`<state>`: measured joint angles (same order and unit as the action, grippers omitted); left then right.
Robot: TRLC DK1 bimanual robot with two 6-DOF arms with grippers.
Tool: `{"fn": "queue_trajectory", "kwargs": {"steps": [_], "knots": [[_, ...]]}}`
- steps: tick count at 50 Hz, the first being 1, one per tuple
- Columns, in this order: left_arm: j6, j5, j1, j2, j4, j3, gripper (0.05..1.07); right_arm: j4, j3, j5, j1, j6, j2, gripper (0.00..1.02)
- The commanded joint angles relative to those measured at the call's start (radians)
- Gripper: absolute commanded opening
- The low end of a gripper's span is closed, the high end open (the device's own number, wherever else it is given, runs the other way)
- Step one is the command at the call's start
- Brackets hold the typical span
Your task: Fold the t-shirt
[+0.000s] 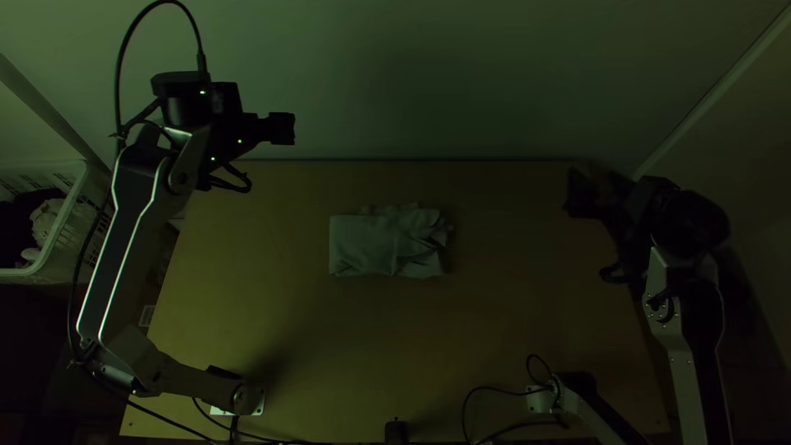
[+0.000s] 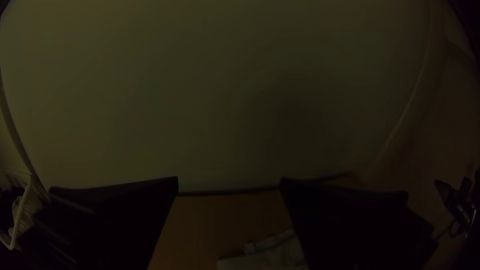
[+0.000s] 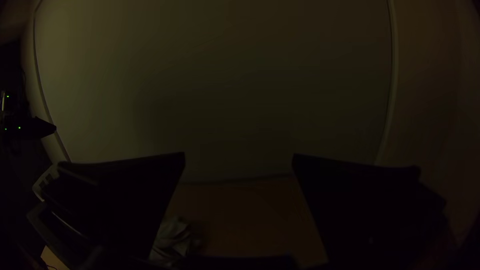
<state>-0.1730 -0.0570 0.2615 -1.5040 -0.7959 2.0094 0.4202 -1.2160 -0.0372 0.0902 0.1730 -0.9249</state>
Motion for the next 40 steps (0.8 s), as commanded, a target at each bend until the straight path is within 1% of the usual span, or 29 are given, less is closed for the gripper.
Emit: {"fn": "queue_trajectory", "kwargs": {"steps": [1,6,8,14,18,22,31,38,40], "knots": [[0.038,-0.004,-0.054,0.122,0.063,-0.103,1.03,-0.047,-0.048,0.008,-0.010,-0.047,0.004,0.98],[0.067,-0.004,-0.125,0.228,0.159,-0.228,1.03,-0.147,-0.019,0.010,-0.027,-0.101,0.057,0.98],[0.075,-0.004,-0.145,0.265,0.181,-0.274,1.03,-0.179,-0.007,0.008,-0.033,-0.110,0.072,0.98],[0.086,-0.004,-0.197,0.376,0.241,-0.416,1.03,-0.181,0.013,0.008,-0.041,-0.121,0.113,0.98],[0.084,-0.004,-0.223,0.476,0.328,-0.535,1.03,-0.210,0.055,0.008,-0.049,-0.122,0.159,0.98],[0.059,-0.004,-0.255,0.579,0.429,-0.643,1.03,-0.232,0.093,0.008,-0.046,-0.121,0.225,0.98],[0.032,-0.012,-0.337,0.751,0.534,-0.834,1.03,-0.256,0.185,0.008,-0.035,-0.124,0.373,0.98],[0.030,-0.012,-0.403,0.897,0.621,-1.008,1.03,-0.291,0.273,0.007,-0.035,-0.167,0.511,0.98],[0.032,-0.012,-0.413,0.955,0.669,-1.078,1.03,-0.293,0.292,0.007,-0.033,-0.168,0.541,0.98]]}}
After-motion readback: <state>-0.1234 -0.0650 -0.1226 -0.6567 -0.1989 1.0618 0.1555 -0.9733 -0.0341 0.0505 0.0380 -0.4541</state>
